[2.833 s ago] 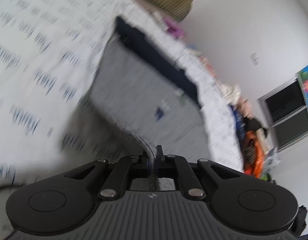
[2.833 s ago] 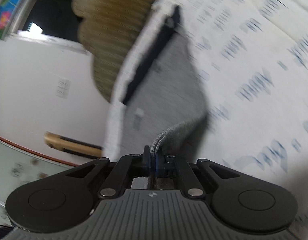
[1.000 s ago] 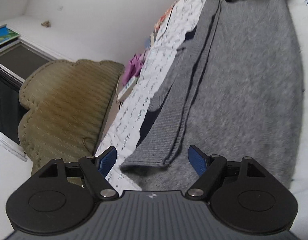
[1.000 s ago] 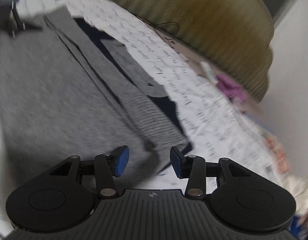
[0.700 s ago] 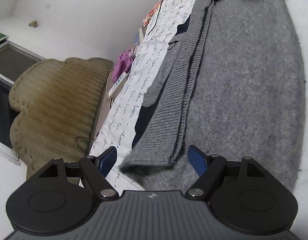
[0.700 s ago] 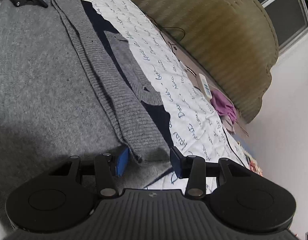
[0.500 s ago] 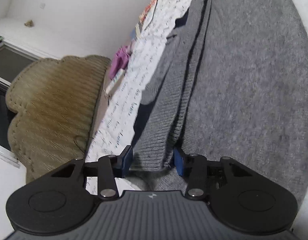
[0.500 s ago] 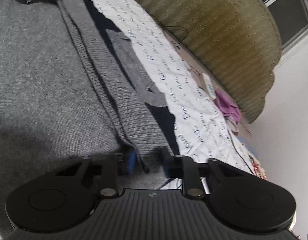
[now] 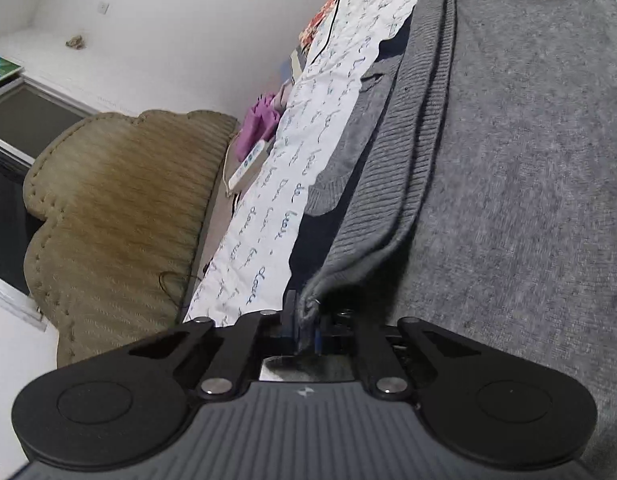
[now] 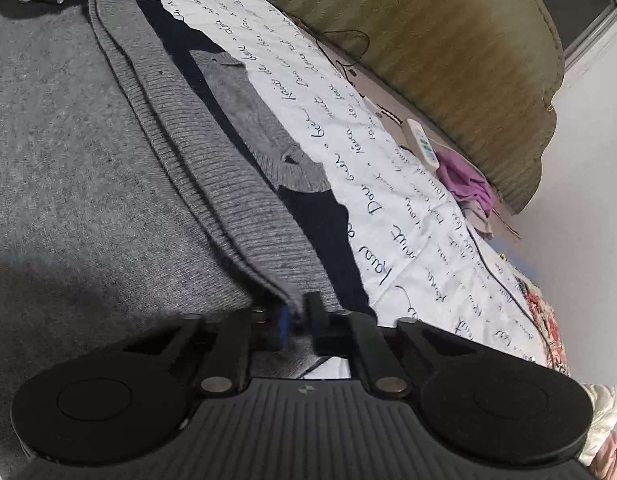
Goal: Fold small clothes
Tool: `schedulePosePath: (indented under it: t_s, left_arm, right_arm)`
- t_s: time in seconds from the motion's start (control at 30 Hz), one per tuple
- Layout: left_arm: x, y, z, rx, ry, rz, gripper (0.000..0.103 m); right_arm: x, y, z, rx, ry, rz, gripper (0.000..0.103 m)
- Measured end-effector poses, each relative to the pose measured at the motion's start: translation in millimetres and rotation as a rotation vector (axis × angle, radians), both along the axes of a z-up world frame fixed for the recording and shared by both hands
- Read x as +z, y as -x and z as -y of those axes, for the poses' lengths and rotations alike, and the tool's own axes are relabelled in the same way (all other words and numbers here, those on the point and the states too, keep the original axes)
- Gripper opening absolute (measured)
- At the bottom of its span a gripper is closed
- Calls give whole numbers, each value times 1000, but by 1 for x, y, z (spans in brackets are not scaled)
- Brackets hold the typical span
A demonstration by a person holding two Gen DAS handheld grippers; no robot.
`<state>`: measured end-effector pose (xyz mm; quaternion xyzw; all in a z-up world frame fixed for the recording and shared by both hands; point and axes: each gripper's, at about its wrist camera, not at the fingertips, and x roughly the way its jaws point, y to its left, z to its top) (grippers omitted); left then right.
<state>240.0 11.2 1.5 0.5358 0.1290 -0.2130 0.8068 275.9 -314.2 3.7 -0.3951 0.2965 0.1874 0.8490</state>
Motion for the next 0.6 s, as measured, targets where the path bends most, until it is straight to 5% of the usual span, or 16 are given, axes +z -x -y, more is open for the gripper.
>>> schedulePosePath:
  t_s: [0.13,0.3,0.37,0.6]
  left_arm:
    - [8,-4,-1,35,75,-26,6]
    - [32,-64,-20,276,381,-181,6]
    - [24,-89,-22,375,438,-240,6]
    - [7,-101,-20,437,487,-286,5]
  right_arm:
    - [7,-3,7,-32,-102,-35,6]
    - [38,-40,57,-256,-530,-109,5]
    - [30,-69,76,-383,-633,-166,5]
    - [3,-87,65,-422,-641,-208,6]
